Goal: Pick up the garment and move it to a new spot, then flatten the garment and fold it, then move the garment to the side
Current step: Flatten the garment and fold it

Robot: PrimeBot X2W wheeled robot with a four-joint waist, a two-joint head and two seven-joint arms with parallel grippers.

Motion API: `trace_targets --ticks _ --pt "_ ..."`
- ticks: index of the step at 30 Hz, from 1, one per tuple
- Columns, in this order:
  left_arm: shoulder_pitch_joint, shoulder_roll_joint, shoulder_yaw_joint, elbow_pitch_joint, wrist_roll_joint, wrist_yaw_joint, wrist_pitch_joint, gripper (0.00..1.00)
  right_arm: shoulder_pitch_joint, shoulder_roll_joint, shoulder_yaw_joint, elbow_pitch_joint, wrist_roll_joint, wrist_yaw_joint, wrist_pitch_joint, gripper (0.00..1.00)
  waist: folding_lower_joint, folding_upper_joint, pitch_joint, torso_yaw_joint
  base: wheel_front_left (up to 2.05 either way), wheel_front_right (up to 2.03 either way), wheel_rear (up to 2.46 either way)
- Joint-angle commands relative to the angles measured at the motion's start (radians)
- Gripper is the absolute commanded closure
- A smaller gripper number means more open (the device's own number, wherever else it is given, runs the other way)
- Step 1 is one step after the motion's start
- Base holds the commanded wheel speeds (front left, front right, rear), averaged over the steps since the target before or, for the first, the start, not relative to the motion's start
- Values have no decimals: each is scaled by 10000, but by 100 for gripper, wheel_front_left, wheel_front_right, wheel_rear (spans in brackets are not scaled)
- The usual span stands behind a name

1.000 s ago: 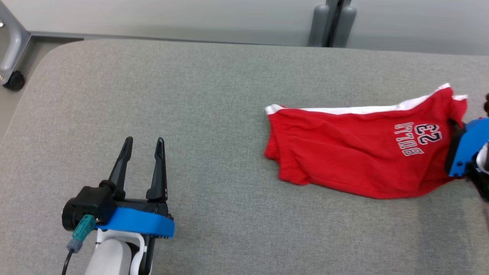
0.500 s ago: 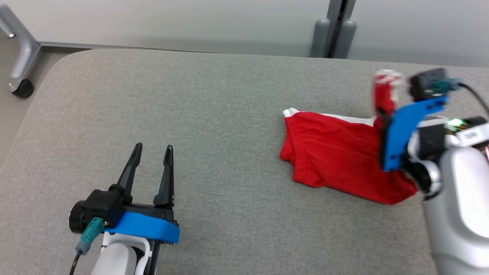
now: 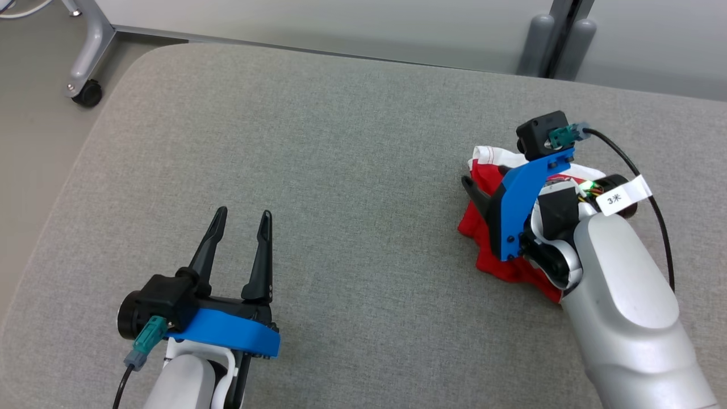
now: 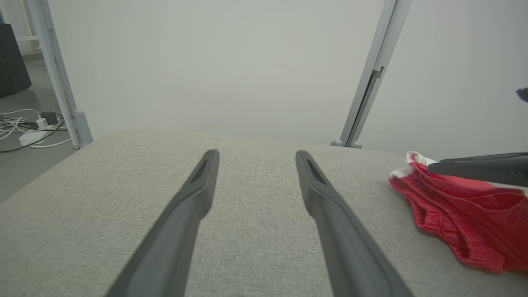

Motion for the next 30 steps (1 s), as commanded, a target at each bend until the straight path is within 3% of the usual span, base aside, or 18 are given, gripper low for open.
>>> trace_targets --ticks 1,5,10,18,21,30 --pt "-110 16 8 35 -32 -72 -46 0 -132 15 -1 -35 166 2 -260 0 0 0 -33 6 0 0 0" --pt "133 39 181 88 8 -72 -46 0 123 -147 -119 -585 813 2 -1119 0 0 0 -306 -161 0 0 0" --pt "406 58 388 55 51 -73 -46 0 1138 -827 -512 -1831 923 2 -2084 0 0 0 -723 -627 0 0 0" --pt "543 107 431 -68 110 -73 -46 0 3216 -1326 -1764 -2535 513 2 -2347 0 0 0 -859 -1224 0 0 0" --pt "402 137 346 -131 109 -73 -46 0 3478 -1239 -1817 -2204 300 2 -2636 100 0 0 -687 -1254 0 0 0" --pt "159 201 206 -108 44 -73 -46 0 2830 -715 -705 -635 -93 2 -3434 100 0 0 -269 -1044 0 0 0"
